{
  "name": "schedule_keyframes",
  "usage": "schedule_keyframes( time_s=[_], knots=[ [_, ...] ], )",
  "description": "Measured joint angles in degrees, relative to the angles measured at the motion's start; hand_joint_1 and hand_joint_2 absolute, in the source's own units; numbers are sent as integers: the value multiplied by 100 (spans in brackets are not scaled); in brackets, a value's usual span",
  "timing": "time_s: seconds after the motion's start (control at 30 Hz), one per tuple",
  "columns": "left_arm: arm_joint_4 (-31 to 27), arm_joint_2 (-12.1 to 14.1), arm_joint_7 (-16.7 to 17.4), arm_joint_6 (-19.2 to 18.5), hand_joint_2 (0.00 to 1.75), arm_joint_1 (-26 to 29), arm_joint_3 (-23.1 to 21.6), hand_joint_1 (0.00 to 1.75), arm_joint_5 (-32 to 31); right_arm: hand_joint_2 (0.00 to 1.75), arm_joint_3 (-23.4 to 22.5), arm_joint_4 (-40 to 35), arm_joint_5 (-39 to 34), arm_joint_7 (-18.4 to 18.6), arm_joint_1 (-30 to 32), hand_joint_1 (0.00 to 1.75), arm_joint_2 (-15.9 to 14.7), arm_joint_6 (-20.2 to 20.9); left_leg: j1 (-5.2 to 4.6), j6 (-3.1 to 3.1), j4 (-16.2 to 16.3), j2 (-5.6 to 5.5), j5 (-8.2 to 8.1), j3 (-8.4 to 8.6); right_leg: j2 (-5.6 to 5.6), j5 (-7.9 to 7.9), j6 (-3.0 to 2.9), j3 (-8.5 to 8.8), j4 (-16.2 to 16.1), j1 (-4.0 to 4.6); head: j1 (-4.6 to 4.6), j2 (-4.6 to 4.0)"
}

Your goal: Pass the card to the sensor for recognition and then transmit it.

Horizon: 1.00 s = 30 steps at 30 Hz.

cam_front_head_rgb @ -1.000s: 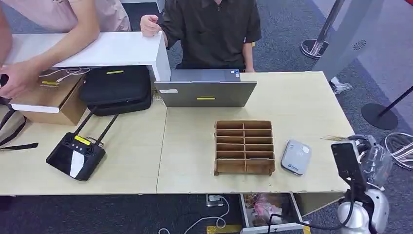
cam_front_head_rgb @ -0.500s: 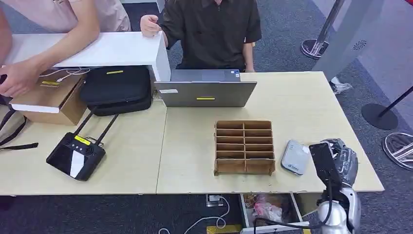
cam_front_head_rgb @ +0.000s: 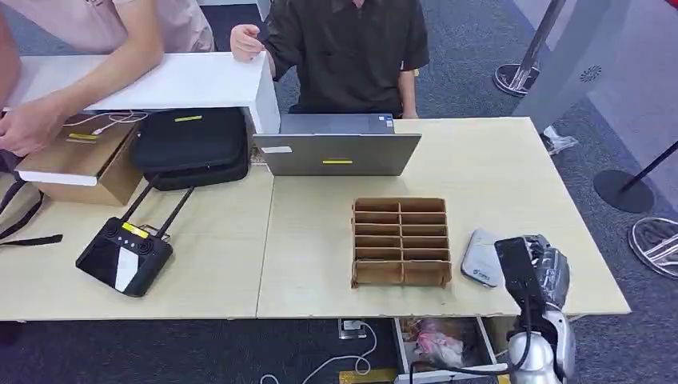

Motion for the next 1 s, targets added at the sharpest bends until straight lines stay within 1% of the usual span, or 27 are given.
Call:
schedule_keyframes(
  time_s=[0.7, 1.0],
  knots=[
    [0, 7, 0, 11, 0, -5, -140, 0, 33, 175, 0, 367, -81, -135, 13, 175, 210, 66, 0, 0, 0, 1, 0, 0, 1, 0, 0, 0, 1, 0, -2, 0],
    [0, 24, 52, -11, 0, 16, -175, 0, 39, 175, 48, 498, -28, -192, 10, 175, 280, 127, 0, 0, 0, 1, 0, -1, 1, 0, 0, 0, 1, 0, 0, 0]
  ],
)
